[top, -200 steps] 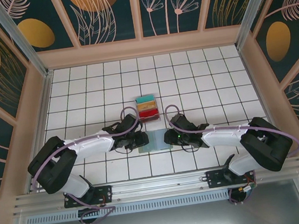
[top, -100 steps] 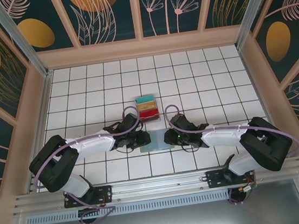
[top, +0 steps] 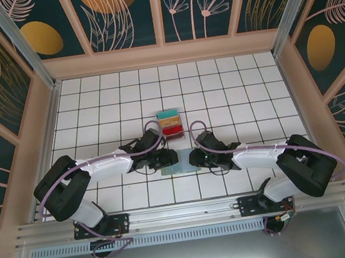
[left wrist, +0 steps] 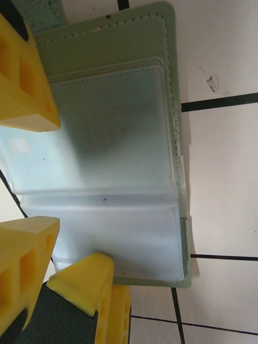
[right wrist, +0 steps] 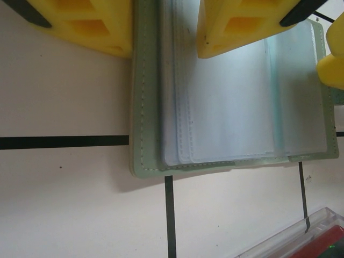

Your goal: Take the credit cards out of the card holder

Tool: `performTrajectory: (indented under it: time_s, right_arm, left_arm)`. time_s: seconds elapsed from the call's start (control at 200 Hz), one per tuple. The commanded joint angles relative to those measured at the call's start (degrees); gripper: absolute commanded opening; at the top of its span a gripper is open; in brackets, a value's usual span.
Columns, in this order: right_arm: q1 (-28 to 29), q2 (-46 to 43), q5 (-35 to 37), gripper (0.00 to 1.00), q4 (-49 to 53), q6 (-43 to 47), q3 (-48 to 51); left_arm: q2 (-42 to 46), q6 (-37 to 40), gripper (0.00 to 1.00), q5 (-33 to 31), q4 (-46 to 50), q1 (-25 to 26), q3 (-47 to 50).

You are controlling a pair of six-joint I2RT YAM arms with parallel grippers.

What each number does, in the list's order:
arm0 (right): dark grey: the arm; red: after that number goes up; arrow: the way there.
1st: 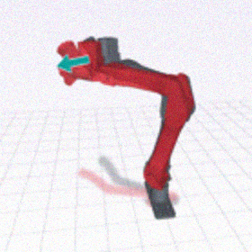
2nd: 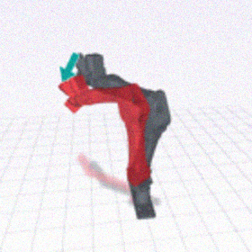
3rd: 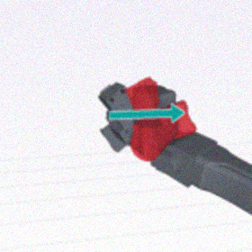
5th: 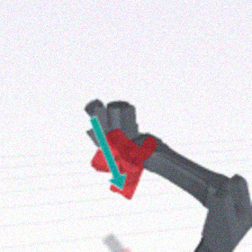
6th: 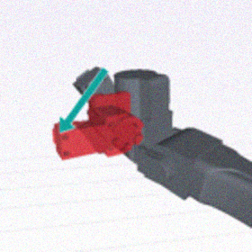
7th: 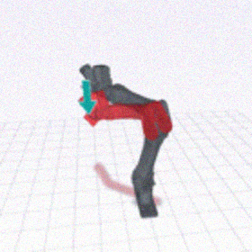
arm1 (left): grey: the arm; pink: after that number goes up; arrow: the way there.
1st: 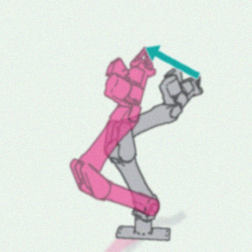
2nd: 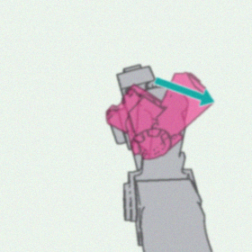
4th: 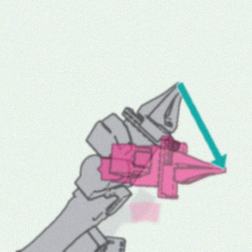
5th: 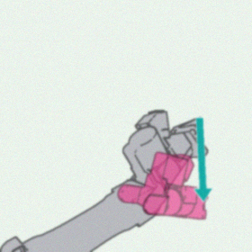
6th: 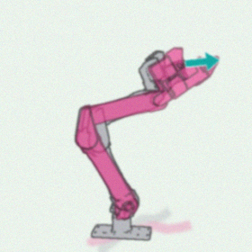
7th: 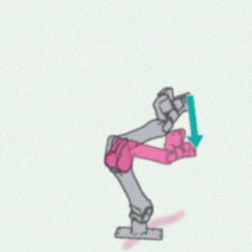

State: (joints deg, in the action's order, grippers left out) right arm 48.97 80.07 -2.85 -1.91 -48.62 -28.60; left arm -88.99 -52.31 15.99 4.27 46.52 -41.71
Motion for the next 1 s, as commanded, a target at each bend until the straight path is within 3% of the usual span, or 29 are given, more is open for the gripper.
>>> performTrajectory:
  time_s: [0.0, 0.11, 0.34, 0.756, 0.996]
  right_arm:
    - [1.3, 2.5, -1.5, 0.34, -0.2, -1.0, -0.3]
    - [1.3, 1.0, -0.1, 0.35, 1.1, -1.5, -0.1]
    - [1.0, -2.5, 0.7, 0.36, 2.7, -1.9, 0.0]
    - [1.1, 1.6, -1.5, 0.26, 0.0, -1.6, 0.4]
    - [1.2, 1.9, -1.7, 0.25, -0.1, -1.7, 0.4]
  left_arm:
    - [0.5, 0.4, 0.47, -2.2, 1.9, 0.3, -1.4]
    - [1.7, -0.2, 0.47, -5.6, 4.9, 0.3, -1.7]
    - [0.3, -0.7, 0.47, -6.6, 6.6, 0.2, -1.9]
    - [0.5, -0.9, 0.47, -7.9, 8.1, 0.2, -2.0]
    - [-0.5, -0.7, 0.47, -7.4, 8.4, 0.3, -2.1]
